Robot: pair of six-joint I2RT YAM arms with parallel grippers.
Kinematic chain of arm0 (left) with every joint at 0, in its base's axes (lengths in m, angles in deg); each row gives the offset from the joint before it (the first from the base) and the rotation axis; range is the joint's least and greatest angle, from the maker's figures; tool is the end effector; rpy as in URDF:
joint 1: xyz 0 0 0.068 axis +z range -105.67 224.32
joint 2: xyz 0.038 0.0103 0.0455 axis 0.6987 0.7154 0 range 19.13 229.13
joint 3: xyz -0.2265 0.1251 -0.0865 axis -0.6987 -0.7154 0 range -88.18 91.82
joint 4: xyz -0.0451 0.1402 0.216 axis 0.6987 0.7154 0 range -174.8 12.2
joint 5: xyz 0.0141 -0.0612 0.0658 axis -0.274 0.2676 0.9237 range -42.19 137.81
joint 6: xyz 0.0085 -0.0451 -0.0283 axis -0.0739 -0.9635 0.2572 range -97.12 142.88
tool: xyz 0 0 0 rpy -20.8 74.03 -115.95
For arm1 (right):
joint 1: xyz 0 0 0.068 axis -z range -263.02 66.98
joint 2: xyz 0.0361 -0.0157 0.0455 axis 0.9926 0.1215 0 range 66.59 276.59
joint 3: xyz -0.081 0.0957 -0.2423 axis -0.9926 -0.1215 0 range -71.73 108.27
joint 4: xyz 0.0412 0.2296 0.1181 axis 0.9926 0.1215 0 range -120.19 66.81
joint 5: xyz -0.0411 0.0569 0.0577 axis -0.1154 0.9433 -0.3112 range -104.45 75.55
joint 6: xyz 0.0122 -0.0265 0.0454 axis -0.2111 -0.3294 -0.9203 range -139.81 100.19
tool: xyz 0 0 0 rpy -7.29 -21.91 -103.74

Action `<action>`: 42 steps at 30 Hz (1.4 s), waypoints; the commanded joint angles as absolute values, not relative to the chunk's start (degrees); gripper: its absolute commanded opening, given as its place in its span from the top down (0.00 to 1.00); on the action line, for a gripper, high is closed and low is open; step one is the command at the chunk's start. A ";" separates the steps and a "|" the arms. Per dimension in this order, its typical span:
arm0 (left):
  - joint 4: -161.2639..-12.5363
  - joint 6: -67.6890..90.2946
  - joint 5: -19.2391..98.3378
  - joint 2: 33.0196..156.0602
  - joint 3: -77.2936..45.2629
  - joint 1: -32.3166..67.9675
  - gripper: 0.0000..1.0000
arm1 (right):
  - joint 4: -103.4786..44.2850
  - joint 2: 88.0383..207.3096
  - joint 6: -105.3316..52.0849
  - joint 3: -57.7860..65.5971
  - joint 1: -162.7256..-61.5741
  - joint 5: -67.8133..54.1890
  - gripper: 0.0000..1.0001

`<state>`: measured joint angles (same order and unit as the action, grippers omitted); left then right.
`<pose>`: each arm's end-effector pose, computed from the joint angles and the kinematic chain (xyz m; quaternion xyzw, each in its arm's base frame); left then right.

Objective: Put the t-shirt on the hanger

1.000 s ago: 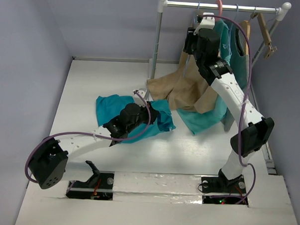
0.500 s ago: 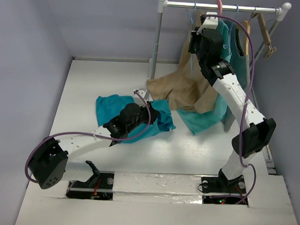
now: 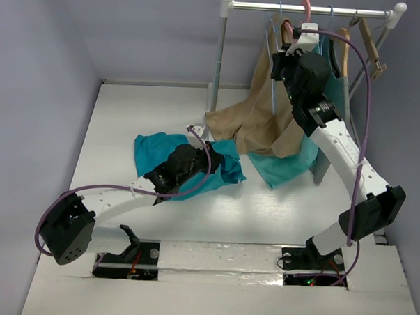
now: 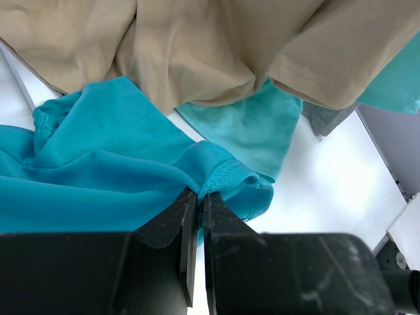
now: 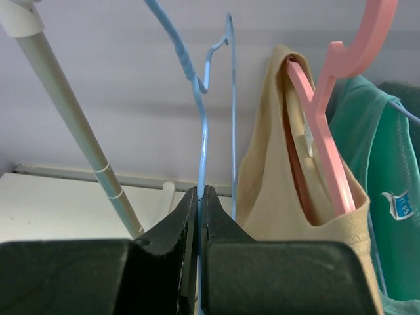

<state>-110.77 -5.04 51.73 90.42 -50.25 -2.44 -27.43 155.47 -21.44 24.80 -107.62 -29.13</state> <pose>0.1946 -0.2034 0.2650 0.1006 0.7443 -0.3798 0.5401 0.3289 0.1407 0.4787 -0.0414 0.6760 0.0816 0.7312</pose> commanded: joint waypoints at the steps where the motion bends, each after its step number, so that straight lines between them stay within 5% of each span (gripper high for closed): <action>1: -113.45 -4.89 52.55 90.06 -49.52 -2.26 1.00 | -31.33 152.73 -21.12 21.28 -107.63 -27.38 1.00; 14: -112.57 -6.21 53.52 95.24 -44.33 0.82 1.00 | -30.37 125.35 -39.84 -9.92 -109.91 -1.37 1.00; 27: -112.40 -5.60 53.17 102.36 -38.18 7.59 1.00 | 3.97 94.04 -42.48 -21.63 -114.49 -1.71 1.00; 42: -111.60 -6.56 50.63 101.23 -37.47 8.64 1.00 | -1.52 95.41 -43.89 -27.43 -114.49 1.99 1.00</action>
